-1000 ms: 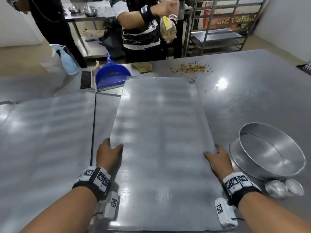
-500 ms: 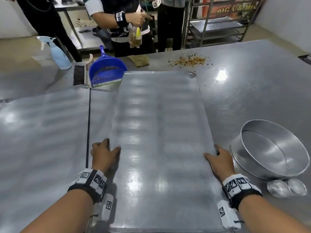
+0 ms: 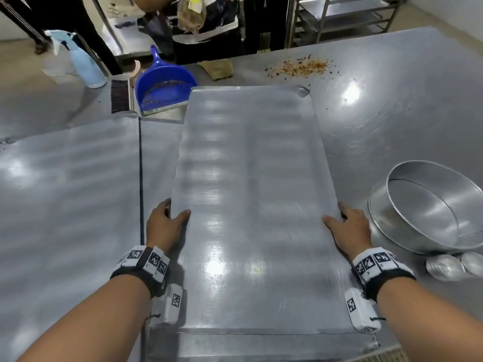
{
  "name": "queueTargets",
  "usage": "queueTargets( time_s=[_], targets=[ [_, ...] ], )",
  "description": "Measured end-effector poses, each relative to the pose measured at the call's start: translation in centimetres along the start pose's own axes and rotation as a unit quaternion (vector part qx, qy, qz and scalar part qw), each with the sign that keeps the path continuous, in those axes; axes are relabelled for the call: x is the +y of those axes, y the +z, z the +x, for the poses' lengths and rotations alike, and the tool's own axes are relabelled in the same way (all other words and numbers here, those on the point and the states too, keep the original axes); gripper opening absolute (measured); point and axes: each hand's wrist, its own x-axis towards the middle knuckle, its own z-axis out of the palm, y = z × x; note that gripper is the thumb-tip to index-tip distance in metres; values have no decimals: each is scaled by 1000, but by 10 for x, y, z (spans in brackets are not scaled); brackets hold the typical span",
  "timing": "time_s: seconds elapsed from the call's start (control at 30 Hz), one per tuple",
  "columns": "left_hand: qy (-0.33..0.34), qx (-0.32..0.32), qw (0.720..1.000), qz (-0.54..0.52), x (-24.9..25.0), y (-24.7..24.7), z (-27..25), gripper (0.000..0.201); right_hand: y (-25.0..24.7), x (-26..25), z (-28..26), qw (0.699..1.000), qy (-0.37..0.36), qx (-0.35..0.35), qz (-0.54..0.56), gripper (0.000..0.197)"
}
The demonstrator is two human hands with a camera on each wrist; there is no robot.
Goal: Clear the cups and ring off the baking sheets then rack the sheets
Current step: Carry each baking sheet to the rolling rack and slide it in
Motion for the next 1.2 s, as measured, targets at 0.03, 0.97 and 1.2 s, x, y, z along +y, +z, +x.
queueTargets(
  time_s=[0.03,0.97,1.2],
  targets=[
    [0,-2,1000,1,0,0,0,69,1,0,0,1000,0,0,-3,69],
    [202,-173,925,270,-14,-8,-117,87,-13,-32,-108,974,-144,-127,-122,95],
    [294,-264,832,389,-69,1,-195,112,14,14,-218,879,-324,-231,-262,110]
  ],
)
